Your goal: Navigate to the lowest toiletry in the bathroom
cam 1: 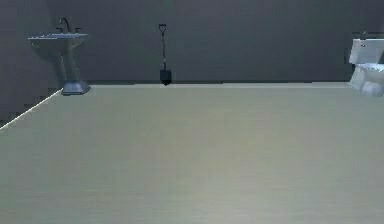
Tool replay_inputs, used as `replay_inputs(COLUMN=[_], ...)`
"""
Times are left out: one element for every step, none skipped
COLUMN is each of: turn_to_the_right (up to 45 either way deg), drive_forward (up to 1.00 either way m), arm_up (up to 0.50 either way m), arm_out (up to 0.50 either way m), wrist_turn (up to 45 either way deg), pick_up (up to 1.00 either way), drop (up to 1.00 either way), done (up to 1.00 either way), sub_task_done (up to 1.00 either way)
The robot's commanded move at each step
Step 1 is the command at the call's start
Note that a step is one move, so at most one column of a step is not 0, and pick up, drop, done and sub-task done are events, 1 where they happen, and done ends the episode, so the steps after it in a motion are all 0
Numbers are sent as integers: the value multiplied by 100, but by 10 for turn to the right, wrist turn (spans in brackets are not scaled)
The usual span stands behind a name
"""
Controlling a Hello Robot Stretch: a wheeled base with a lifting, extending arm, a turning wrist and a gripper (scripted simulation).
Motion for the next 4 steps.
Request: replay_inputs(turn_to_the_right=[-450, 0, 450, 420], drive_forward=[0, 40, 0, 0], arm_up=[0, 0, 0, 0], arm_out=[0, 0, 0, 0], wrist_turn=[0, 0, 0, 0], pick_up=[0, 0, 0, 0], drop=[0, 0, 0, 0], done=[0, 0, 0, 0], sub_task_done=[0, 0, 0, 0])
